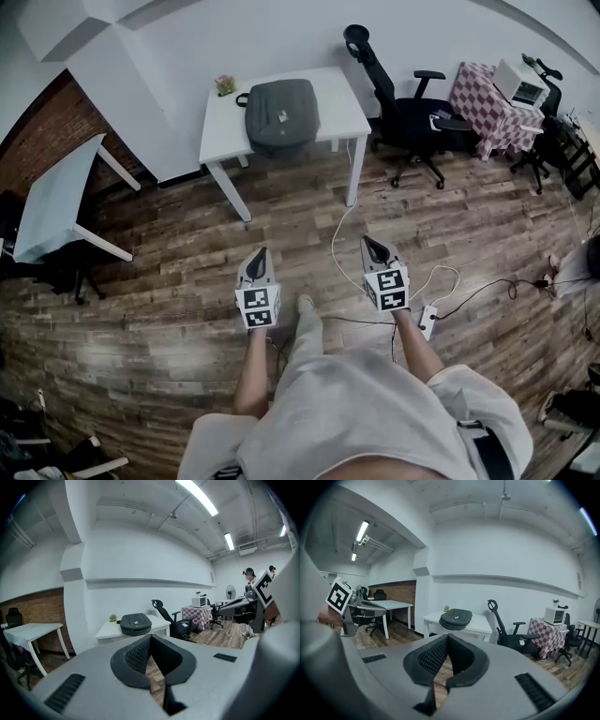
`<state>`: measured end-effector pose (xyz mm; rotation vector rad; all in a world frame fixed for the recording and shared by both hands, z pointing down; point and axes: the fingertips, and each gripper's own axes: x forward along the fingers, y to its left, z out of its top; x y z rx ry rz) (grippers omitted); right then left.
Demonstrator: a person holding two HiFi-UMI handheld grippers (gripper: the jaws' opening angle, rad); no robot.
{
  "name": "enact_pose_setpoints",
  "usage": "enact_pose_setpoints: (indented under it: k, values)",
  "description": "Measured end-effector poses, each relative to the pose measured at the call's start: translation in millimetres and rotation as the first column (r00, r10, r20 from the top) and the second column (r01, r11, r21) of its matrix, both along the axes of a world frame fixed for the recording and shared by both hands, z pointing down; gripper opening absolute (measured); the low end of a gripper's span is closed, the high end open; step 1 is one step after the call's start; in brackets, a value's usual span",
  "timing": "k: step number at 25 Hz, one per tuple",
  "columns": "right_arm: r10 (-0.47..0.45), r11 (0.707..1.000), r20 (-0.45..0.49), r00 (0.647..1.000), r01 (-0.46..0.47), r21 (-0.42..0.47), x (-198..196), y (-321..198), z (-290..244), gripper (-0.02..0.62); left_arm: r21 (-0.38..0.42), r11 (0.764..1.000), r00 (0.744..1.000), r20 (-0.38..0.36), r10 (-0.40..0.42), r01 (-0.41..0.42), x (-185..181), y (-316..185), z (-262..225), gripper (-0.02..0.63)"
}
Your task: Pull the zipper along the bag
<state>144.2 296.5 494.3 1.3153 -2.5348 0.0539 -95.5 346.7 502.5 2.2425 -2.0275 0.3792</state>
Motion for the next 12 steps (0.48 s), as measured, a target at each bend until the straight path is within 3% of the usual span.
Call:
enact_pose_setpoints:
  k: [12]
  values:
    - [0.045,0.999,-0.015,0.999,-0.045,0.015,-67,-152,-18,0.014,0.015,0.998,0.998,-0.014,0.066,-0.066,-63,-171,-12,0.026]
